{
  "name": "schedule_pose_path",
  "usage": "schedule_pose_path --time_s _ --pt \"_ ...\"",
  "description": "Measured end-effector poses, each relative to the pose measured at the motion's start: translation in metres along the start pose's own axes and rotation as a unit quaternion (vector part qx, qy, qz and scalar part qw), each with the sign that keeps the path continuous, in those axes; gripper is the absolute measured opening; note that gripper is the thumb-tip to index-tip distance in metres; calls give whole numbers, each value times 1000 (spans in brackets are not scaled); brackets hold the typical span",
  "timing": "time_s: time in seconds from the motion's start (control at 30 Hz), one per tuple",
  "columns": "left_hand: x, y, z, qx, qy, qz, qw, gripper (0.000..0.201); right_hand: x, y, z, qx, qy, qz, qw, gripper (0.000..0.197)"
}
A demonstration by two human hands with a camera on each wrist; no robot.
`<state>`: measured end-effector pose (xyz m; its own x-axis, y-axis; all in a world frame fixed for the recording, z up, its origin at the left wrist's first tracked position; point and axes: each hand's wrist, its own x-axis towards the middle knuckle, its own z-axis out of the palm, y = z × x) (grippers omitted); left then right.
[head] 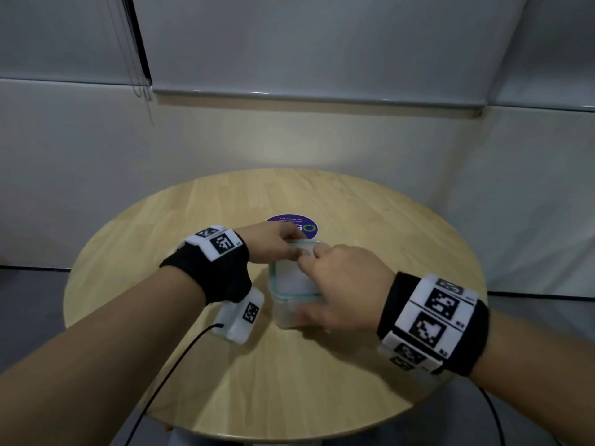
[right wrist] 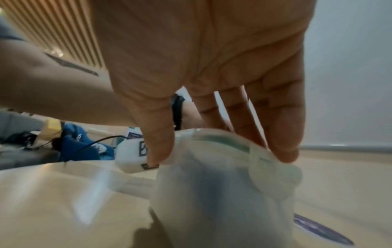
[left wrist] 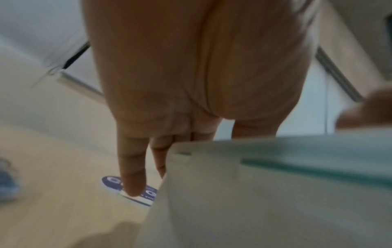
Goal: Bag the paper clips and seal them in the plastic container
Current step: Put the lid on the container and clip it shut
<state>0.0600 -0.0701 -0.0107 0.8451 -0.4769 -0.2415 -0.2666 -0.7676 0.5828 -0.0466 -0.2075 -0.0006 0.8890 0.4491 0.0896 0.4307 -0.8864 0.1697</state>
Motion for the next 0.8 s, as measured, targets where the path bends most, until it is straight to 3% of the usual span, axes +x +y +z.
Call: schedule_pose_path --time_s 0.13,0.2,0.27,0.37,0.47,0.57,0.67,0.8 --pt "8 4 4 -83 -54 -10 995 32 -2 -20 -7 -131 -34 -53 989 41" --pt "9 9 8 -109 -63 -21 992 33 -1 -24 -1 -133 -60 -80 986 34" --pt "7 11 7 -48 -52 -18 997 39 2 -19 1 -132 -67 -85 985 30" --pt "-5 2 0 32 9 -20 999 53 6 -5 6 -127 -48 -52 989 38" --pt "-21 -31 -15 100 63 -103 988 55 15 7 18 -101 -50 0 994 50" --pt "-40 -59 -22 162 24 -208 964 45 34 20 29 -86 -76 57 992 60" --pt "-46 -52 -19 144 7 -215 966 39 52 29 31 -74 -79 79 991 44" --pt "-42 -12 -8 130 -33 -149 980 49 60 29 30 -29 -89 102 990 43"
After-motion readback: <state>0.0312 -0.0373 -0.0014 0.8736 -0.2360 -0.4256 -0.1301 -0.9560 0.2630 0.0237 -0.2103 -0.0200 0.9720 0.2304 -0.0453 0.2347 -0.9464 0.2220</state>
